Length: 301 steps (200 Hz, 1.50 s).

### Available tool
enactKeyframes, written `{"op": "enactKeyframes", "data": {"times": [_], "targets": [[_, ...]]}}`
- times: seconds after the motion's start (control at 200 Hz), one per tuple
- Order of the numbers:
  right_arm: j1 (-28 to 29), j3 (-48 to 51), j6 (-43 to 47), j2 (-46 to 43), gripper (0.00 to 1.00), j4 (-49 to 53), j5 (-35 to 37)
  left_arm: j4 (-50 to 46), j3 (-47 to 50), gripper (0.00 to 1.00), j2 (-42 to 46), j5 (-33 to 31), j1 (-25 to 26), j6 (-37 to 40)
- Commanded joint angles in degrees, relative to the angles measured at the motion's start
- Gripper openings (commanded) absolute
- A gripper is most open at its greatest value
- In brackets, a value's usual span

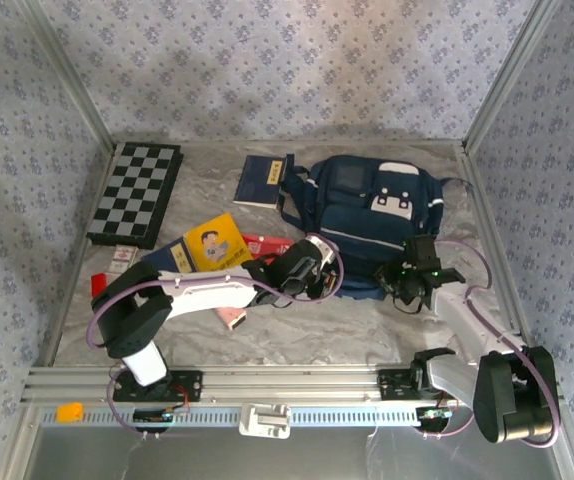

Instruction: Pack books, pencil case, and school supplies into a backpack

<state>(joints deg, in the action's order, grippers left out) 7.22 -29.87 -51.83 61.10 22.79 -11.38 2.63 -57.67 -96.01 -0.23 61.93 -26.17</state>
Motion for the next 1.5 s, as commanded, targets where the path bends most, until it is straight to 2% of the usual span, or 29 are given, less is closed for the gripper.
{"op": "enactKeyframes", "data": {"times": [0.0,0.09,0.18,0.31,0.355,0.44,0.495,0.57,0.63,0.71,0.795,0.895,0.965,1.065,1.159,1.239,1.314,1.499], "targets": [[-6.33,-0.78,9.08,-2.29,0.08,2.51,0.21,-1.04,2.82,0.00,4.60,0.02,0.29,0.27],[-11.75,-1.49,13.01,-3.97,0.02,4.99,-1.51,-1.23,4.94,0.00,5.29,-2.38,-0.63,0.68],[-16.12,-2.15,15.34,-4.37,0.00,5.51,-3.42,-0.32,6.00,0.00,4.53,-0.75,-3.10,0.03],[-18.05,-2.92,17.60,-3.72,0.00,5.15,-4.41,0.00,4.54,0.00,2.79,0.34,-4.72,-0.85],[-17.95,-2.87,17.56,-3.70,0.03,5.05,-5.63,0.26,3.52,0.00,2.44,0.83,-4.51,-1.28],[-17.29,-3.06,16.75,-4.29,0.22,5.89,-8.15,1.61,1.88,0.00,1.77,0.73,-2.84,-1.82],[-16.51,-3.44,16.24,-5.23,0.31,7.47,-9.21,1.70,0.37,0.00,0.93,0.07,-1.42,-1.60],[-14.49,-3.53,13.05,-7.30,0.57,10.17,-8.84,1.24,-1.64,0.00,-0.64,-0.74,-0.42,-2.11],[-11.77,-3.19,9.88,-9.12,0.73,11.39,-7.44,1.69,-2.38,0.00,-1.65,-0.97,-0.23,-2.87],[-7.87,-2.66,5.78,-10.63,0.86,13.78,-6.86,2.82,-2.49,0.00,-2.11,-1.79,-0.23,-4.13],[-2.16,-1.55,0.24,-11.57,0.93,12.75,-6.45,3.14,-3.02,0.00,-2.27,-1.53,-0.23,-4.24],[5.79,-1.33,-5.08,-10.67,0.98,10.15,-3.46,2.31,-4.06,0.00,-2.40,-1.61,-0.06,-3.72],[8.67,-1.97,-6.43,-8.63,0.98,9.18,-2.13,1.98,-4.44,0.00,-2.34,-1.77,-0.06,-3.45],[9.59,-4.37,-4.14,-6.63,0.98,14.12,0.40,0.64,-4.82,0.00,-2.04,-2.92,-0.06,-3.09],[9.48,-5.55,-2.66,-8.54,1.00,19.25,4.75,0.00,-3.94,0.00,-1.01,-4.79,-0.06,-2.93],[9.64,-5.59,-3.22,-10.80,1.00,21.25,5.13,-0.32,-3.03,0.00,-0.59,-7.46,-0.29,-3.33],[10.37,-5.64,-4.26,-12.28,1.00,22.92,4.70,0.08,-2.78,0.00,-0.76,-7.13,-1.29,-4.51],[16.73,-5.69,-10.19,-14.33,1.00,25.87,6.78,0.88,-2.95,0.00,-1.18,-6.97,-2.08,-4.81]]}}
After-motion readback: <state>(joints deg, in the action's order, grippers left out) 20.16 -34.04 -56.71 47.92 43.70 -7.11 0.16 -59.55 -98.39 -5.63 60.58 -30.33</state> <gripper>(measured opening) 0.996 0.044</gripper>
